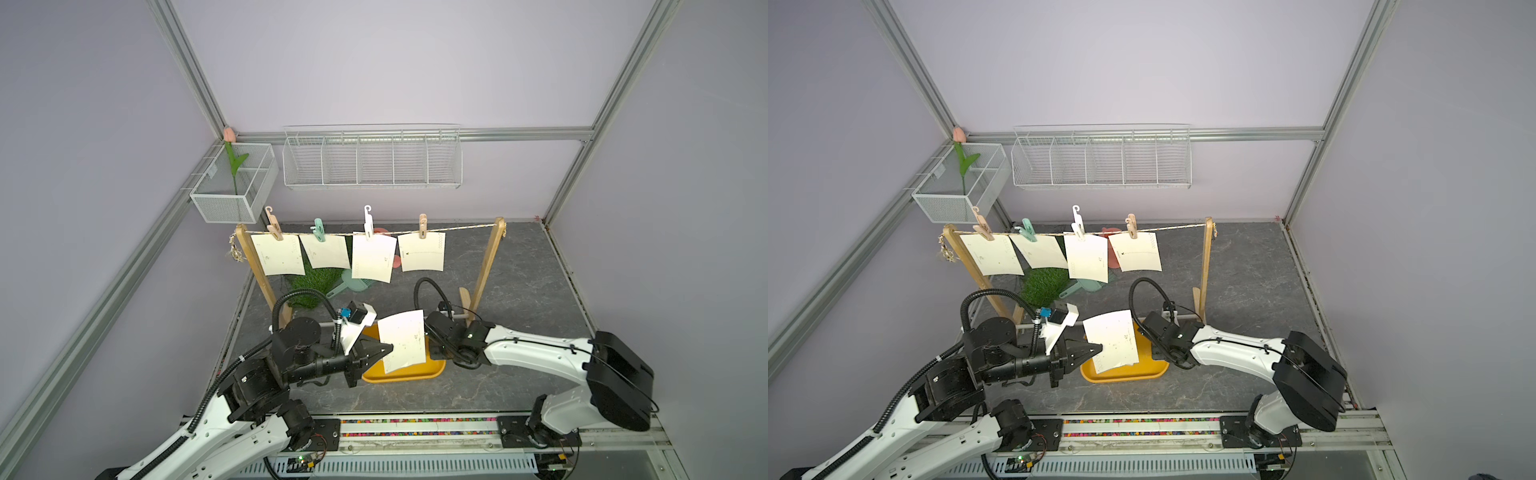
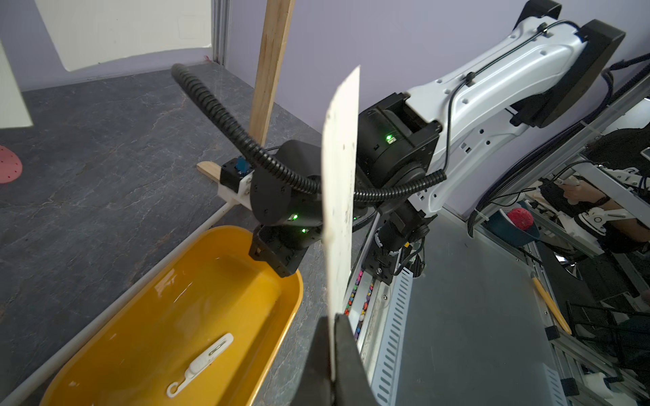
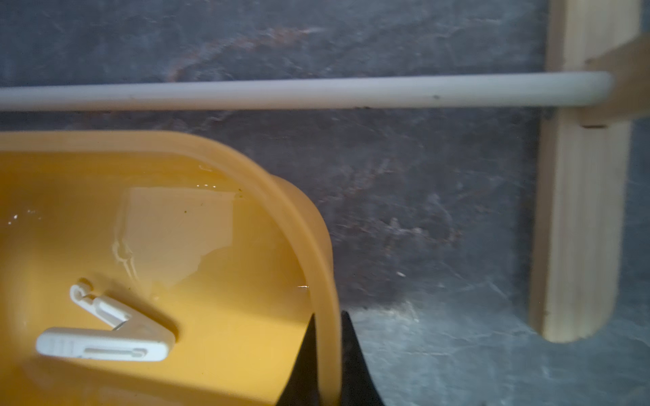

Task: Remove the postcards from the strings
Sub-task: Move the storage box to the center of the board.

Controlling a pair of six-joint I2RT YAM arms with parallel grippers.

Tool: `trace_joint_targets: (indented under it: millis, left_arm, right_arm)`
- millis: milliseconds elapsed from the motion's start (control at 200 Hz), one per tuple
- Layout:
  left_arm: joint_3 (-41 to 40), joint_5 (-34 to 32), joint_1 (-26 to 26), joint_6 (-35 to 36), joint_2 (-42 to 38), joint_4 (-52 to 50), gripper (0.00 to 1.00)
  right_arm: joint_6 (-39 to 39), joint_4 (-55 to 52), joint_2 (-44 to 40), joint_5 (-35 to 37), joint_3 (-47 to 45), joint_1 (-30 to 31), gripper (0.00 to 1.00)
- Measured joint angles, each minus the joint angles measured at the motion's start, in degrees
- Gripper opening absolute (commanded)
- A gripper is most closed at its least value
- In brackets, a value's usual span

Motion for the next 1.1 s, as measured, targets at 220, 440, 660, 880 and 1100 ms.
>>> trace_joint_targets:
  millis: [220, 440, 660, 880, 1100]
  left_arm:
    - [0.0, -2.1, 0.0, 0.0, -5.0, -2.1, 0.0]
    - [0.0, -4.0, 0.0, 0.0, -8.0, -4.0, 0.0]
    - [0.3, -5.0, 0.0, 0.0, -6.6, -4.4, 0.0]
    - [3.1, -4.7, 0.0, 0.0, -2.1, -4.5, 0.0]
    - [4.4, -1.9, -0.4, -0.8, 5.6, -2.4, 0.0]
  right_arm:
    - [2.0, 2.9, 9.2, 0.7, 8.8, 4.3, 0.07]
    - [3.7, 3.6, 11.2, 0.2, 9.5, 5.2, 0.33]
    - [3.1, 3.7, 9.5, 0.2, 8.4, 5.3, 0.61]
    - [1.1, -0.5, -3.9, 2.7, 6.0, 5.5, 0.67]
    - [2.6, -13.7, -27.4, 11.7, -1.4, 5.6, 0.69]
